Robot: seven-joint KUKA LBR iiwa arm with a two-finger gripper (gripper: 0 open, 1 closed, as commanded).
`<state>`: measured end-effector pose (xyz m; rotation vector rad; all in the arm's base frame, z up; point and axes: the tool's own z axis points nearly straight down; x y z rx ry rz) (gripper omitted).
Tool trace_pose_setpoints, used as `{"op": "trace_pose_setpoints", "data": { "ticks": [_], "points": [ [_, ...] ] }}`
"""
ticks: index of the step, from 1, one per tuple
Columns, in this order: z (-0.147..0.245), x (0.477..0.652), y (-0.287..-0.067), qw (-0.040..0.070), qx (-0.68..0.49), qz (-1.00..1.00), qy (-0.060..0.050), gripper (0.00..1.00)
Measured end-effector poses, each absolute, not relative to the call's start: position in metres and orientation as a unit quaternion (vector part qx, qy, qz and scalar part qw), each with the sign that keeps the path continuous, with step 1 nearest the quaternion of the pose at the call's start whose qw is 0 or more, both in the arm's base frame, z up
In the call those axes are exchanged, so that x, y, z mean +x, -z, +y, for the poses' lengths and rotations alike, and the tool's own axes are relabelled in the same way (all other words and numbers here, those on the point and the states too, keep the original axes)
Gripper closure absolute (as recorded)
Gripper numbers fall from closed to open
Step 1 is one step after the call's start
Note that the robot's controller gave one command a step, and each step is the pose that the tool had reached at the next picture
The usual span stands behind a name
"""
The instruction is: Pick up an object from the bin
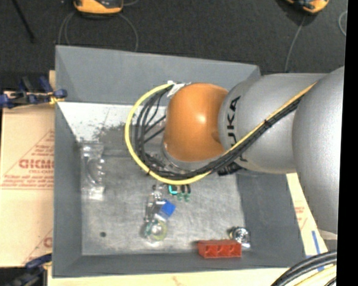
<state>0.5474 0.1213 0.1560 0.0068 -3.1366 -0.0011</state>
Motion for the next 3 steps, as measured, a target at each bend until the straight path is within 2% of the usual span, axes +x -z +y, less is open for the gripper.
{"op": "trace_pose_setpoints", "data": {
  "ticks": [1,2,3],
  "points": [
    [0.055,0.508,-0.080,0.001,0.108,-0.994,-0.001,0.00],
    [0.057,0.509,-0.082,-0.002,0.107,-0.994,0.000,1.00],
    [0.059,0.511,-0.220,-0.006,0.121,-0.993,0.000,1.00]
  ]
}}
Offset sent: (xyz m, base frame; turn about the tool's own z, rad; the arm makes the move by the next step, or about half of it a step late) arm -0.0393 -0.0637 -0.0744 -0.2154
